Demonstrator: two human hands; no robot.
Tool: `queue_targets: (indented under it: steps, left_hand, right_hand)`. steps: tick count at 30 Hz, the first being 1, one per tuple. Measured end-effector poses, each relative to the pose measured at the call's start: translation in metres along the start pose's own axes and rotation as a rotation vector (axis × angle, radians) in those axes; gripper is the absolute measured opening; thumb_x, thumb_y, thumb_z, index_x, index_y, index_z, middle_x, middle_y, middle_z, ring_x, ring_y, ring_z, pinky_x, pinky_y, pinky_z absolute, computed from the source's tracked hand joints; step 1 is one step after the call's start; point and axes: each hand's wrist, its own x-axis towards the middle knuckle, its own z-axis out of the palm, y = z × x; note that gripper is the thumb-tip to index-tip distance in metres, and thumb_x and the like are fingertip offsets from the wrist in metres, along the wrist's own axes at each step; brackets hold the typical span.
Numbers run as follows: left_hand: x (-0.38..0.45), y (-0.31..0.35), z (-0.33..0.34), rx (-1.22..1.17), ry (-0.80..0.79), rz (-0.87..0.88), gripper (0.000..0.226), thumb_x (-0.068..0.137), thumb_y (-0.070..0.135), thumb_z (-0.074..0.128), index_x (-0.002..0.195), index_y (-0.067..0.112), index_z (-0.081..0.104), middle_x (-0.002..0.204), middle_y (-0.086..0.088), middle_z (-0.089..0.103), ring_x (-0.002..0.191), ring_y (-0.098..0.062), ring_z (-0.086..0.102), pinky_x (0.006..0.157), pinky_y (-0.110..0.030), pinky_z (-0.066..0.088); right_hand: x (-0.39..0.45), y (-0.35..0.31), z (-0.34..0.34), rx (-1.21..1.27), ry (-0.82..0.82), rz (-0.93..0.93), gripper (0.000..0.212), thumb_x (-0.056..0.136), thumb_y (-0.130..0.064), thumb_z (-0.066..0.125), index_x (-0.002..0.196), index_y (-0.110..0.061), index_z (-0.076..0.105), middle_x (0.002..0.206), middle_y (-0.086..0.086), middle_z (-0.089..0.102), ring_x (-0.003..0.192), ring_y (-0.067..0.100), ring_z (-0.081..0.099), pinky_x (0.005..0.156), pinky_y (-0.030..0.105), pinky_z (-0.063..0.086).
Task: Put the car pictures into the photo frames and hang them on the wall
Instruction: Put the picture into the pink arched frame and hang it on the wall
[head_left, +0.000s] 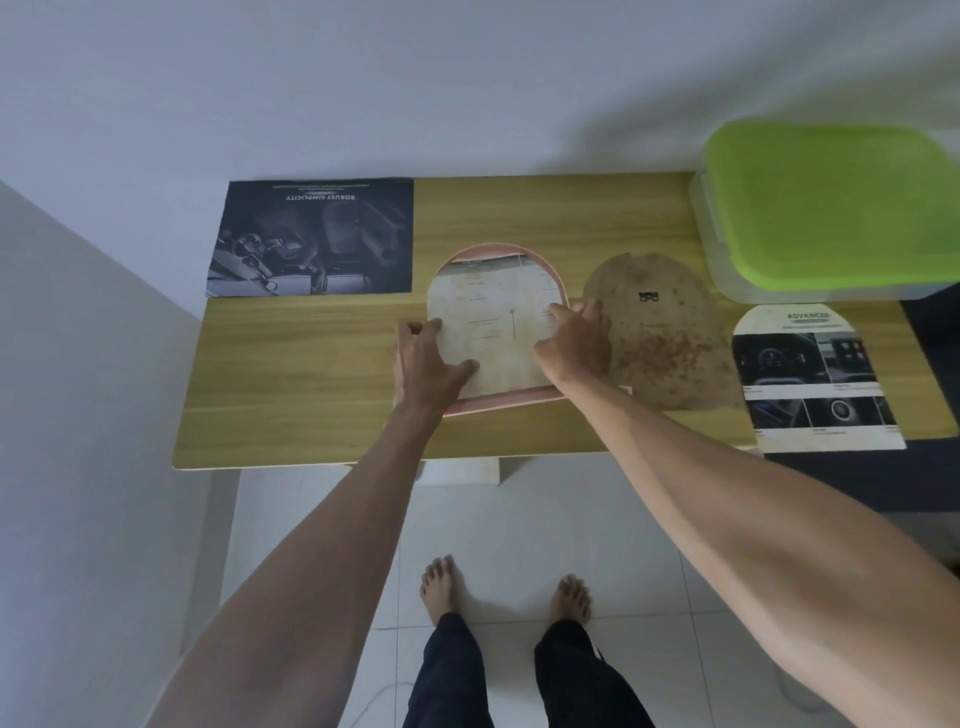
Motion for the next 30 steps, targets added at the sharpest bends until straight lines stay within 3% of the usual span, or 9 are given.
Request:
queue_targets:
  steps: [3,9,18,21,24,30]
  left_hand:
    - [-0.002,0.003,0.004,0.010,0.001,0.009,0.078,0.076,0.030,0.085,0.141,0.007,0.050,0.131,-0.013,0.043,0.118,-0.029,0.048,0.095,-0.033,0.047]
    - [-0.005,0.005,0.007,0.073,-0.014,0.015,0.073,0.079,0.035,0.081,0.140,0.008,0.052,0.134,-0.014,0.042,0.122,-0.030,0.045,0.098,-0.037,0.047]
    - [-0.001,0.002,0.003,0.102,-0.034,0.005,0.073,0.080,0.037,0.079,0.141,0.010,0.051,0.137,-0.013,0.041,0.124,-0.031,0.042,0.098,-0.041,0.048]
    - [-0.006,0.010,0.002,0.172,0.041,0.008,0.069,0.080,0.043,0.076,0.139,0.015,0.052,0.140,-0.012,0.040,0.126,-0.032,0.039,0.097,-0.046,0.048]
    - [-0.010,0.034,0.007,0.238,0.083,0.072,0.063,0.083,0.041,0.072,0.137,0.016,0.053,0.143,-0.010,0.040,0.127,-0.032,0.039,0.101,-0.049,0.045]
    - [-0.020,0.109,0.050,0.112,-0.108,0.216,0.066,0.088,0.030,0.068,0.145,0.008,0.043,0.134,-0.016,0.050,0.121,-0.034,0.048,0.098,-0.044,0.046]
  right_hand:
    - [-0.001,0.003,0.000,-0.033,-0.002,0.014,0.053,0.082,-0.005,0.058,0.133,-0.020,0.059,0.132,0.010,0.045,0.118,0.031,0.043,0.090,0.042,0.047]
    - [0.003,0.007,-0.003,0.060,-0.038,0.068,0.062,0.086,0.000,0.054,0.142,-0.025,0.055,0.141,0.009,0.044,0.123,0.032,0.046,0.090,0.042,0.053]
    - [0.002,0.007,-0.006,0.095,-0.051,0.053,0.061,0.085,0.001,0.055,0.142,-0.021,0.055,0.140,0.010,0.045,0.126,0.032,0.046,0.089,0.043,0.054]
    - [0.004,0.011,-0.014,0.133,-0.041,0.040,0.060,0.084,0.002,0.054,0.139,-0.023,0.058,0.138,0.010,0.047,0.125,0.032,0.048,0.088,0.042,0.055]
    - [0.007,0.022,-0.031,0.176,0.004,0.074,0.063,0.084,0.003,0.055,0.141,-0.025,0.057,0.152,0.012,0.041,0.135,0.034,0.044,0.097,0.044,0.053]
    - [0.023,0.081,-0.070,0.223,0.083,0.184,0.060,0.086,0.000,0.060,0.141,-0.025,0.056,0.148,0.010,0.048,0.132,0.029,0.050,0.103,0.041,0.050]
